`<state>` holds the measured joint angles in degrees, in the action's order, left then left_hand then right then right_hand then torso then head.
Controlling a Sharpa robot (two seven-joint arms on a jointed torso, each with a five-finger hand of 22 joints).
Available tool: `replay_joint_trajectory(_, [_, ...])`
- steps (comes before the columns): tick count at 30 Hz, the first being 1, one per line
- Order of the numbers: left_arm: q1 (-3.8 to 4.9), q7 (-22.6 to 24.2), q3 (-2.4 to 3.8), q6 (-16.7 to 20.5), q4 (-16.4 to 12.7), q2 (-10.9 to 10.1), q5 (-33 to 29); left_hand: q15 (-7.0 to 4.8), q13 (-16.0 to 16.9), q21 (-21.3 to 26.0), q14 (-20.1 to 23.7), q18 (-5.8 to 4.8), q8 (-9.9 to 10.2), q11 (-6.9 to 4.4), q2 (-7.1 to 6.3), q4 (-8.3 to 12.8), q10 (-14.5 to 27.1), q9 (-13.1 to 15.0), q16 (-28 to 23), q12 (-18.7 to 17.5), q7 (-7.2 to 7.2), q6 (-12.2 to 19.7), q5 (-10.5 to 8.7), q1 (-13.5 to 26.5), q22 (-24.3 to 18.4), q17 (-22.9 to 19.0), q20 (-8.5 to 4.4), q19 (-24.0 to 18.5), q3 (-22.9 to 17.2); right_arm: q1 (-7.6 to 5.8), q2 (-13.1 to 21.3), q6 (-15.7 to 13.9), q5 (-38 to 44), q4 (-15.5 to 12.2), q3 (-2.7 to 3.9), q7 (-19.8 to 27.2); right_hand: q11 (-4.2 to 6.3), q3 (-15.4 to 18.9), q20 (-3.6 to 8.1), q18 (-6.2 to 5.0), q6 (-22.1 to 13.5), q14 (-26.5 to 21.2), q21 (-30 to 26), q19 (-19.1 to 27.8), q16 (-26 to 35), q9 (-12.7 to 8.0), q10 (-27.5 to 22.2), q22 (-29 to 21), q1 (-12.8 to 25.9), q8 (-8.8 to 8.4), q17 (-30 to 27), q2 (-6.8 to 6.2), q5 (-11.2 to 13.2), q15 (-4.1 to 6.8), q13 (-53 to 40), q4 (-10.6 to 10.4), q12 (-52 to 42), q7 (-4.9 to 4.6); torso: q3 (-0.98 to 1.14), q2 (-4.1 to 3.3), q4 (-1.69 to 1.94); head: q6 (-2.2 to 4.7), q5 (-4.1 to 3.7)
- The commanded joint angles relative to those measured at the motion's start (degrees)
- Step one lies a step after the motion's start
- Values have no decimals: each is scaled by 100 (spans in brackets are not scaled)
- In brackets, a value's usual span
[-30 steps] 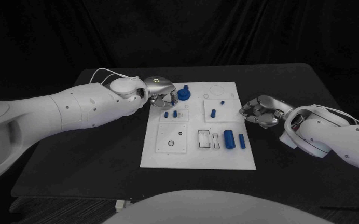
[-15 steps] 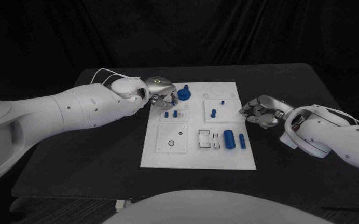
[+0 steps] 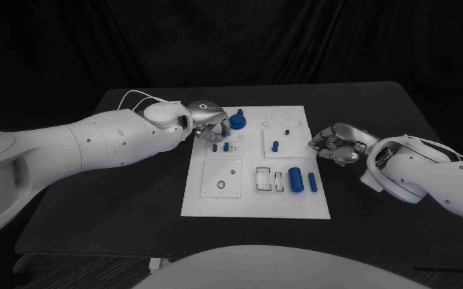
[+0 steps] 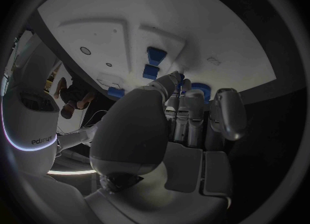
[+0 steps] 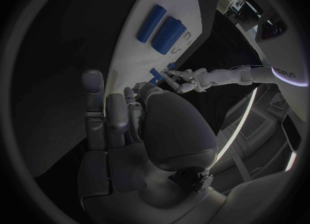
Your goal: Assemble the parts on the task board
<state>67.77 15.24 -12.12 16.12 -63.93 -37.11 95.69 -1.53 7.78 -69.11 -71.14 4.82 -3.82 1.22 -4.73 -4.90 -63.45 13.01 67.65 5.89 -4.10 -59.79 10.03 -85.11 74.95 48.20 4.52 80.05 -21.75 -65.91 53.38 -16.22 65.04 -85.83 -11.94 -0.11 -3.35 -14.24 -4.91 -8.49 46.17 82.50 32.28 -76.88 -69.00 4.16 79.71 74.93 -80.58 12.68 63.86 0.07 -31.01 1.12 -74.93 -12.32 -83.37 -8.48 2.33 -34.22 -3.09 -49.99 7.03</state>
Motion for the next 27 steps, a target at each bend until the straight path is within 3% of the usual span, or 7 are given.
replay_joint_trajectory(1, [-13, 60, -2, -109, -28, -5, 16, 4, 7, 43, 40, -37, -20, -9, -50, 10, -65, -13, -28, 2, 4, -9, -15, 27, 916, -19, 3, -41, 4, 17, 3, -3, 4, -8, 3, -4, 2, -46, -2, -33, 43, -37, -36, 17, 19, -6, -40, 318, 17, -39, -6, -34, -19, -12, -286, 6, 19, 4, -4, 3, -7, -1, 6])
replay_joint_trajectory(17, [-17, -96, -3, -205, 3, 0, 16, -20, -11, 166, 148, -15, 25, -40, -80, 22, -2, -71, -142, -74, 66, 126, -15, 45, 885, -181, 0, -107, -8, 18, -4, -10, 4, -4, 3, -11, 2, -46, -2, -33, 43, -37, -36, 17, 19, -6, -40, 318, 17, -39, -6, -34, -19, -12, -286, 6, 19, 4, -5, 4, -13, -1, -8])
replay_joint_trajectory(20, [-18, -188, -3, -232, 25, 5, 16, -33, -58, 280, 228, 3, 39, -43, -152, -6, 214, -177, -226, -205, 158, 497, -81, 117, 859, -287, -2, -165, -13, 18, -3, -16, 4, -5, 3, -8, 3, -53, -1, -35, 42, -40, -45, 18, 24, -6, -44, 317, 13, -41, -13, -40, -16, -11, -280, 18, 22, 5, -6, 5, -11, -1, -11])
replay_joint_trajectory(23, [-20, -237, -3, -196, 34, -4, 17, 3, -81, 348, 264, 10, 33, 29, -202, -43, 380, -270, -261, -223, 328, 832, -240, 184, 846, -331, 3, -194, -6, 18, 6, -33, 4, -10, 3, 0, 4, -52, 0, -35, 40, -39, -49, 18, 21, -6, -40, 317, 15, -43, -10, -57, -11, -10, -286, 27, 19, 4, -6, 3, -12, -1, -2])
replay_joint_trajectory(27, [-21, -223, -3, -19, 47, -37, 17, 32, -63, 352, 246, 7, 33, 61, -228, -71, 404, -348, -243, -190, 464, 1109, -323, 225, 851, -305, 20, -182, 19, 17, 39, -89, 4, -31, 3, 19, 5, -47, 1, -36, 38, -41, -55, 19, 24, -7, -46, 316, 20, -45, -14, -92, 2, -9, -279, 44, 22, 5, -5, 2, -13, -1, 10])
